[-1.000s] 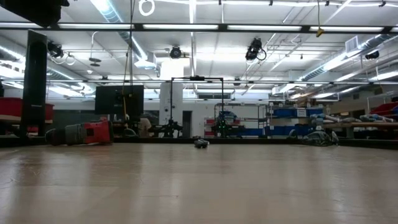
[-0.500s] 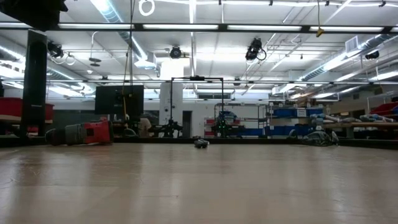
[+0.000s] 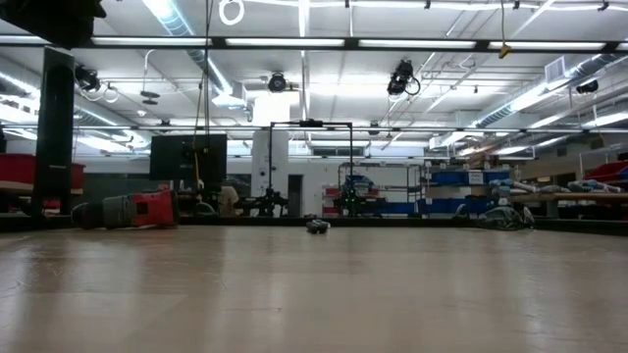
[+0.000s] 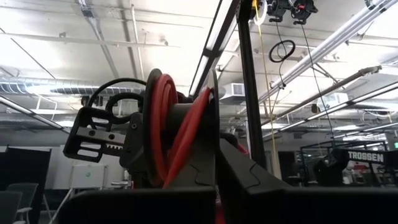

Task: Coil cords
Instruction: Coil the red wire onto the black spool

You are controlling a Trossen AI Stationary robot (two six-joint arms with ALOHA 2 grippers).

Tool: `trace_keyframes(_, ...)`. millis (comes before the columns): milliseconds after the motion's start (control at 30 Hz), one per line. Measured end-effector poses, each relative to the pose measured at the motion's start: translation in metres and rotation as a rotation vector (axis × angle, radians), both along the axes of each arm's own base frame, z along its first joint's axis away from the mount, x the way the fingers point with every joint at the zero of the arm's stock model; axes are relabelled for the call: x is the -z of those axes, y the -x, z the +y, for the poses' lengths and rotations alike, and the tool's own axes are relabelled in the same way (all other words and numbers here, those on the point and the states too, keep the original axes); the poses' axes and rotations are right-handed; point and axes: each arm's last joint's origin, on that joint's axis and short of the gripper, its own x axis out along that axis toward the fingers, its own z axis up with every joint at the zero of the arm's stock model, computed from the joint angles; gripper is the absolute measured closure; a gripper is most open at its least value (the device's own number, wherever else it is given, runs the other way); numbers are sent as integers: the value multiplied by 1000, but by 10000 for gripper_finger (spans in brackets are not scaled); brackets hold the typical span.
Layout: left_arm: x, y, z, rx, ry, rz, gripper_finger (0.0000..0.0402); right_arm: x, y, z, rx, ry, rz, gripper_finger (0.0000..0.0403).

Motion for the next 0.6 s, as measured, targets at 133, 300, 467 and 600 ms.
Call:
trace_keyframes(133,0,0,0,-9,-8,1,400,0,0,0,-7,-13,7,403)
trace_keyframes(300,0,0,0,-16,-16,0,400,0,0,2,-13,-11,7,396)
trace_keyframes(467,1,-1,-1,-21,-31,9,401,1,1,7,-25,8,11,374)
trace_keyframes(600,1,-1,-1,-20,-40,13,401,2,1,8,-2,6,21,350)
